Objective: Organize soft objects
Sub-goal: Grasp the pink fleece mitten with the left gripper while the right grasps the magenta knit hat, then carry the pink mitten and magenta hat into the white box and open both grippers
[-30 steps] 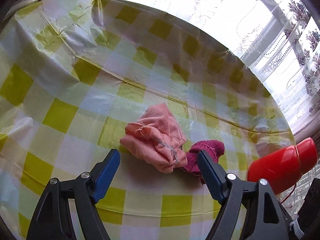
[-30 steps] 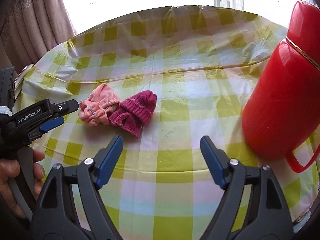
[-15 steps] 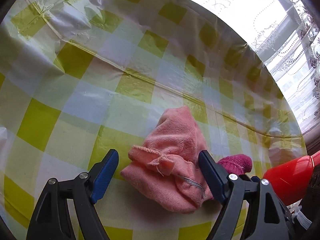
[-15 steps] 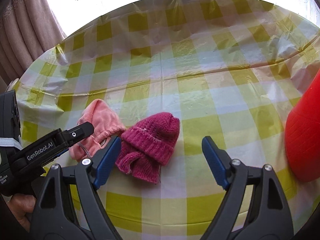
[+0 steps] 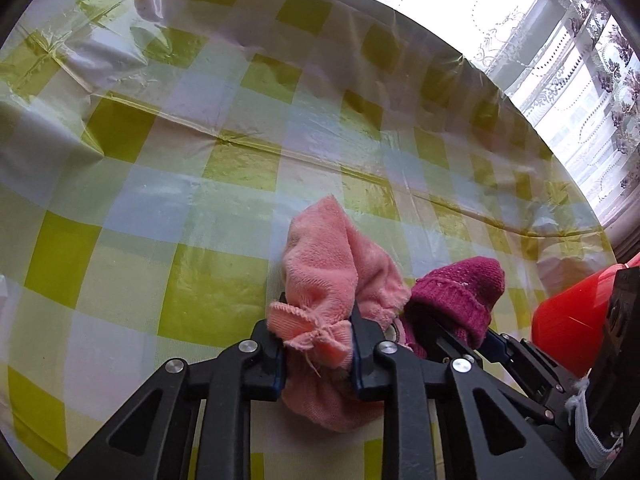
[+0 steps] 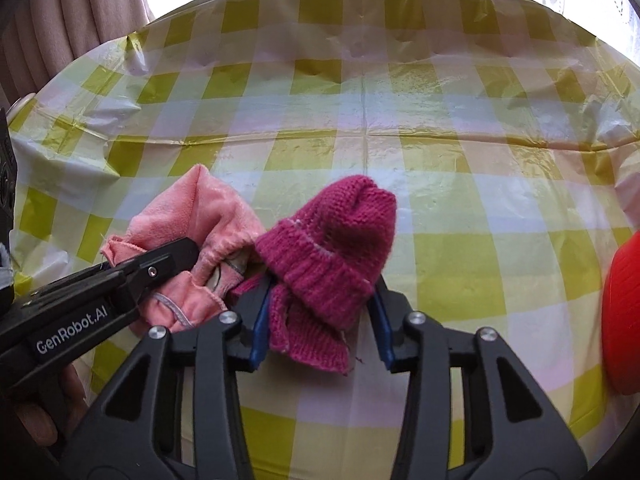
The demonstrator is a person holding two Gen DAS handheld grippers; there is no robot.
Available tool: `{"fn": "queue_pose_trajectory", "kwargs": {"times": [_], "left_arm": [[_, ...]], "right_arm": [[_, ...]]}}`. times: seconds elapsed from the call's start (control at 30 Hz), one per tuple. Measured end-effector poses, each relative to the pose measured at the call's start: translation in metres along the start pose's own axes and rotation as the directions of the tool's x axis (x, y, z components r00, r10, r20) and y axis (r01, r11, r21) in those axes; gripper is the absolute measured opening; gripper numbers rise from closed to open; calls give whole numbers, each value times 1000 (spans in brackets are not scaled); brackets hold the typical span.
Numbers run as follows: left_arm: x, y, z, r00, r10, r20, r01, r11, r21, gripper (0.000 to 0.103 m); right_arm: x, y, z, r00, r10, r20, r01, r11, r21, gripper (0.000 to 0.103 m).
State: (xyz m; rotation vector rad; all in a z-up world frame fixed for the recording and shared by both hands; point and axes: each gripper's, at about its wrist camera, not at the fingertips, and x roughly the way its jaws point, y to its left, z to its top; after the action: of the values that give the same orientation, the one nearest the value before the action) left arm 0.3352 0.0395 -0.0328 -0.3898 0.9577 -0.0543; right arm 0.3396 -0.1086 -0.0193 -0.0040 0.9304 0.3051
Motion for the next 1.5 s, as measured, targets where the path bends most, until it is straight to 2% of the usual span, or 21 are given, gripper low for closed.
{"fn": "queue_pose_trajectory", "kwargs": {"times": [0.53,1.23,1.5], "left_arm": [[-45,-32,-43,998,-56,3,56,998,-5,22],[-90,-134,-128,977,-206,-58,212,968,134,22],[-101,-151,-146,979,-196,-61,204,966,157,22]], "right_arm": [[-59,-23,-42,999,-39,14,39,999,-8,38],[-167,-98,-112,988,-146,41,141,985,100,38],[-188,-119,-133,985,-168,30,163,980,116,38]]}}
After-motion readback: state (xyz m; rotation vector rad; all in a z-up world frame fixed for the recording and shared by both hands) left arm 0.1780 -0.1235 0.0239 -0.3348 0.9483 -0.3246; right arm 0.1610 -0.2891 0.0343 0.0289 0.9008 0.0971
